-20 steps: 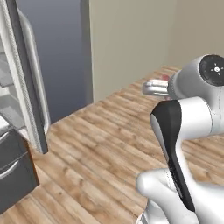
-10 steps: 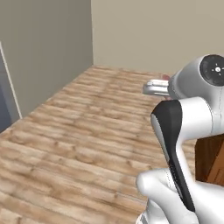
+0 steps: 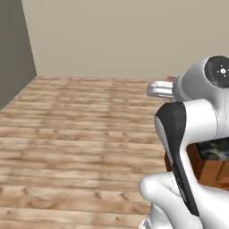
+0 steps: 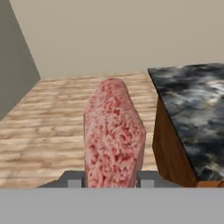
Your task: Take the cheese, steak, and cucumber from the fridge and place them on the plate on the dining counter to create an appetizer plate.
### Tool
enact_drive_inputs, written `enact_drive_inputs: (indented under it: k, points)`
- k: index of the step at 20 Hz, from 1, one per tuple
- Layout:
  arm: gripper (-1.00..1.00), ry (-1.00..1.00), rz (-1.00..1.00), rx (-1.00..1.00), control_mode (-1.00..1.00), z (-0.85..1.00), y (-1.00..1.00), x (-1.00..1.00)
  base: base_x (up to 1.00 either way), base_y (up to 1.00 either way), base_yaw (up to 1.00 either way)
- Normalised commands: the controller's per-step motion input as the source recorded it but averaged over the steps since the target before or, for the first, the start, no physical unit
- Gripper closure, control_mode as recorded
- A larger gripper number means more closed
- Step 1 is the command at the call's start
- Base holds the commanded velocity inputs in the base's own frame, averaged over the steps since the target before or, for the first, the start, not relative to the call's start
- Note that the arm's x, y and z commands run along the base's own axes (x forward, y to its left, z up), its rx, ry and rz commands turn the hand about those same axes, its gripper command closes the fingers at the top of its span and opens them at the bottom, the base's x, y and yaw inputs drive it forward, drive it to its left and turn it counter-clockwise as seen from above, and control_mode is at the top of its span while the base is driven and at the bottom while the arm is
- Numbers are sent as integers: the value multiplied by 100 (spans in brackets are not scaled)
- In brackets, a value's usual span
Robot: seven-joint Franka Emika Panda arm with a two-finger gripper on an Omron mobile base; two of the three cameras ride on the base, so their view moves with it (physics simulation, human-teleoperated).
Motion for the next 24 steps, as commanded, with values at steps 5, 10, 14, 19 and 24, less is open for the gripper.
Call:
enact_drive_inputs:
  k: [5,10,14,19,24]
  points:
    - [100,0,0,0,100,0,0,0,100,29,-30]
    - [100,0,0,0,100,0,0,0,100,32,-28]
    - [100,0,0,0,100,0,0,0,100,31,-34]
    - [100,0,0,0,100,0,0,0,100,29,-42]
    - [100,0,0,0,100,0,0,0,100,45,-46]
